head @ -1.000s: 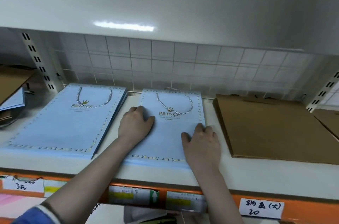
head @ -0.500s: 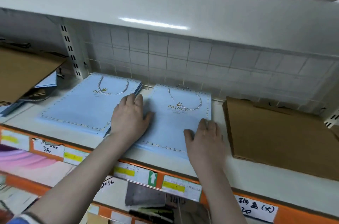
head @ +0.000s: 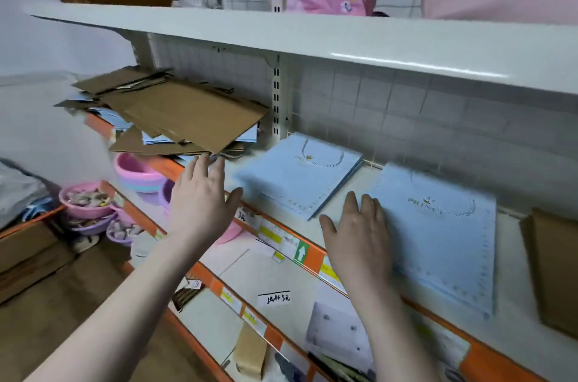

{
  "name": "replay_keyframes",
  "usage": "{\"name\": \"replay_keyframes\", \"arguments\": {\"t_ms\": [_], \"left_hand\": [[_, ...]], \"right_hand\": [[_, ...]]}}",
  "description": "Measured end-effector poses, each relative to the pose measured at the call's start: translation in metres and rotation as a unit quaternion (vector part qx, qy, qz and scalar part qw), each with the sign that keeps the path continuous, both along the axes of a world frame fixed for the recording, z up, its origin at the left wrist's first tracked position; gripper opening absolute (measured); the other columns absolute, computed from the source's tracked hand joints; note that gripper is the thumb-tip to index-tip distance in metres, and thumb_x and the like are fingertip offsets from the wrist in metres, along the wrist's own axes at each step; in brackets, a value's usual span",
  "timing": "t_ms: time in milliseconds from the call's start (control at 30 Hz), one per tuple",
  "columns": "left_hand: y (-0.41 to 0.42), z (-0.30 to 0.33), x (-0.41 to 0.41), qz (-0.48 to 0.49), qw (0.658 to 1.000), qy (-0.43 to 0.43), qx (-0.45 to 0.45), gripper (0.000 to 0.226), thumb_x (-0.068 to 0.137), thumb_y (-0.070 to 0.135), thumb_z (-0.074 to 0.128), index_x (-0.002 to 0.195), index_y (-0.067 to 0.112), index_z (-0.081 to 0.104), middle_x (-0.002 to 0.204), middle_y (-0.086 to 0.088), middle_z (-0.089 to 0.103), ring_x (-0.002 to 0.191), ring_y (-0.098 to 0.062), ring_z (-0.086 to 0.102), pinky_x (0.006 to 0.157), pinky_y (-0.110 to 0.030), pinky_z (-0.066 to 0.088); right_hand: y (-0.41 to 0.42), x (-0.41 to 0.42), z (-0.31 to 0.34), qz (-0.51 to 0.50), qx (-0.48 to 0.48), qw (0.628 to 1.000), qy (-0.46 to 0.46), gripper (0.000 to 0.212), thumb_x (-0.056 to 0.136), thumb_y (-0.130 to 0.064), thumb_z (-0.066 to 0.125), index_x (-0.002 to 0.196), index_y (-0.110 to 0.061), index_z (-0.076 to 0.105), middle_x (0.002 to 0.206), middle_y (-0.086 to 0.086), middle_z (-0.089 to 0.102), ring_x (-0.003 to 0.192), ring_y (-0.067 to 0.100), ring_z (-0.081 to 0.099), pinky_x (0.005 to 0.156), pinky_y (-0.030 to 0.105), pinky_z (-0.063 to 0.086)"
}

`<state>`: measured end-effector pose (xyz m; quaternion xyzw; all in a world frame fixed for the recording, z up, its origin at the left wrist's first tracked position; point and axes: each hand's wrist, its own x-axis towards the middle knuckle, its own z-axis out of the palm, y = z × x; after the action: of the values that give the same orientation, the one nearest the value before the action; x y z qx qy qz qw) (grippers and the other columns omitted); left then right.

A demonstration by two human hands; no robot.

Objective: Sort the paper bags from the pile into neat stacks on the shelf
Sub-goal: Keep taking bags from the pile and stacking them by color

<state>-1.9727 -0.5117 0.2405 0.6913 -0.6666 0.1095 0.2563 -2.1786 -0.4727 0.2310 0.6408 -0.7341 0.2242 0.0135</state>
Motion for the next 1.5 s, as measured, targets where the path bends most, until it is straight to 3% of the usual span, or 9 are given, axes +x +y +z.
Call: {"name": "replay_keyframes", "arguments": {"t_ms": [233, 533, 733, 800, 1033, 1300, 1500], "left_hand": [[0.007, 0.014, 0.111, 0.034, 0.999, 0.028, -0.033, 0.055, 0.085, 0.03, 0.065, 0.129, 0.0, 0.05, 0.135, -0.025, 0.046, 0.127, -0.04, 0.038, 0.099, -0.046, 0.036], [-0.012, 0.025, 0.264, 0.053, 0.998, 0.007, -0.035, 0.055, 0.084, 0.033, 0.064, 0.125, -0.001, 0.05, 0.129, -0.026, 0.05, 0.12, -0.041, 0.044, 0.096, -0.047, 0.039], [-0.036, 0.022, 0.322, 0.06, 0.998, 0.015, -0.03, 0.055, 0.082, 0.031, 0.069, 0.122, -0.003, 0.054, 0.126, -0.028, 0.053, 0.116, -0.043, 0.049, 0.094, -0.049, 0.042], [-0.048, 0.02, 0.334, 0.061, 0.998, 0.022, -0.022, 0.056, 0.084, 0.033, 0.066, 0.125, -0.002, 0.052, 0.13, -0.027, 0.05, 0.121, -0.042, 0.046, 0.097, -0.048, 0.04], [-0.116, 0.015, 0.362, 0.033, 0.998, 0.045, -0.015, 0.058, 0.088, 0.035, 0.06, 0.133, 0.0, 0.048, 0.138, -0.024, 0.044, 0.13, -0.039, 0.037, 0.104, -0.046, 0.033], [-0.237, 0.027, 0.336, -0.059, 0.998, 0.02, 0.015, 0.06, 0.091, 0.045, 0.05, 0.136, 0.005, 0.044, 0.14, -0.02, 0.041, 0.132, -0.035, 0.033, 0.108, -0.038, 0.026], [-0.303, 0.03, 0.302, -0.116, 0.991, 0.007, 0.072, 0.062, 0.092, 0.053, 0.042, 0.138, 0.011, 0.039, 0.144, -0.016, 0.036, 0.136, -0.032, 0.027, 0.108, -0.04, 0.027]], "right_hand": [[-0.021, 0.114, 0.008, 0.032, -0.059, 0.998, 0.0, 0.063, 0.089, -0.038, 0.057, 0.137, -0.001, 0.041, 0.133, 0.023, 0.046, 0.129, 0.036, 0.036, 0.106, 0.042, 0.029], [-0.047, 0.259, 0.004, 0.039, -0.108, 0.993, -0.019, 0.054, 0.075, -0.03, 0.074, 0.117, 0.002, 0.061, 0.105, 0.024, 0.061, 0.102, 0.041, 0.057, 0.083, 0.045, 0.048], [-0.076, 0.303, 0.01, 0.035, -0.094, 0.995, 0.003, 0.056, 0.089, -0.037, 0.057, 0.136, -0.007, 0.047, 0.133, 0.018, 0.049, 0.125, 0.032, 0.042, 0.101, 0.04, 0.035], [-0.092, 0.314, 0.011, 0.031, -0.09, 0.995, 0.01, 0.056, 0.09, -0.037, 0.056, 0.137, -0.008, 0.046, 0.133, 0.017, 0.048, 0.125, 0.032, 0.042, 0.101, 0.039, 0.034], [-0.158, 0.335, -0.003, -0.011, -0.128, 0.992, -0.002, 0.05, 0.076, -0.027, 0.074, 0.116, 0.001, 0.063, 0.101, 0.026, 0.061, 0.1, 0.042, 0.056, 0.085, 0.046, 0.046], [-0.23, 0.328, -0.012, -0.081, -0.109, 0.99, -0.028, 0.049, 0.084, -0.035, 0.062, 0.12, -0.001, 0.058, 0.107, 0.025, 0.058, 0.104, 0.041, 0.054, 0.087, 0.049, 0.046], [-0.256, 0.316, -0.007, -0.126, -0.021, 0.992, -0.01, 0.055, 0.094, -0.047, 0.04, 0.138, -0.013, 0.041, 0.133, 0.016, 0.045, 0.124, 0.031, 0.042, 0.103, 0.046, 0.036]]}}
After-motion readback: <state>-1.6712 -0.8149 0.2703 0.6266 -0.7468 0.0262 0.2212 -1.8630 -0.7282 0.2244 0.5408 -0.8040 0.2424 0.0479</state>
